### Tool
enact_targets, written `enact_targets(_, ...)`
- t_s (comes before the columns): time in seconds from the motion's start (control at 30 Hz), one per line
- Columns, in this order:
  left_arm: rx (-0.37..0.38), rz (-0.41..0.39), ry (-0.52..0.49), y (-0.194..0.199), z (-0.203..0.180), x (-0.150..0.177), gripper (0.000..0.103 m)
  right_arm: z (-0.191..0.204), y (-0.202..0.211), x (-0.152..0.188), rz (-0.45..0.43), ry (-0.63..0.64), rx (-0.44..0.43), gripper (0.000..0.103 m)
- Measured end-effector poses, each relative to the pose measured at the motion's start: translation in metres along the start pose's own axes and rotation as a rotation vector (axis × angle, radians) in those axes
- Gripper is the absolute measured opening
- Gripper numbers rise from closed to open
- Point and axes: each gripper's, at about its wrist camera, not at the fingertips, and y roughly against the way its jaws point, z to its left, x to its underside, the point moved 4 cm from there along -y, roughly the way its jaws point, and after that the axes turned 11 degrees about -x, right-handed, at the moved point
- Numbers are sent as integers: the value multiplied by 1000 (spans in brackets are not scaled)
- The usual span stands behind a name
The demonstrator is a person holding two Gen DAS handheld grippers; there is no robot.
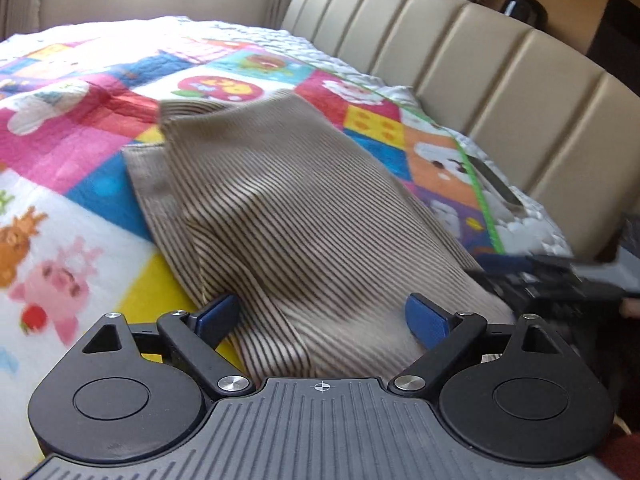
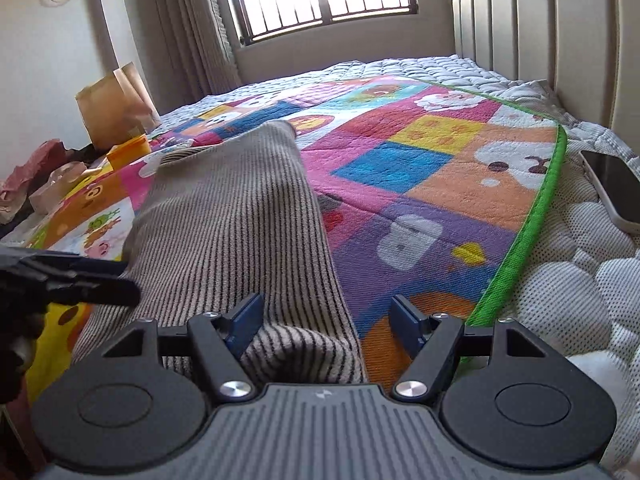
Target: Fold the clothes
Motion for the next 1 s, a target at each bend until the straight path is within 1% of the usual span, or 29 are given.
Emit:
enact_targets(0.1,-40,-6,-11,-14,11,-12,94,21,-3,7,-1,22,-24,72)
enact_targets(0.13,-41,-5,-7,-16,14,-15,94,26,-4,10,-1,27,-34,73)
enact_targets(0.17,-39,-4,-2,-18,17,-18,95,30,-5,11,-7,31,-34,78)
enact_targets(0.23,-39,-2,10,-17,20,-20,95,33,-7,14,-21,31,-32,83)
enact_targets(0.3,-49,-10,3,-12,21,-16,95,33,-7,15,-39,13,-38,86)
enact_targets(0.33,-58,-16,2,-8,21,-12,95,33,-7,16,-46,2,-46,89)
enact_targets(0.37,-67,-15,10,-5,23,-8,96,32,-7,16,-49,-11,-58,95)
enact_targets(0.43,-75,-13,42,3,28,0,96,33,-7,17,-52,-39,-84,103)
enact_targets(0.53,-73,-23,96,21,35,13,96,33,-6,19,-63,-44,-86,103)
enact_targets(0.77,-40,-12,149,48,26,43,98,36,-5,26,-93,-11,-83,103)
enact_targets(0.9,-72,-38,137,53,17,53,98,38,-2,33,-126,36,-60,103)
enact_targets(1.0,-99,-60,120,55,11,59,98,39,3,38,-132,79,-39,103)
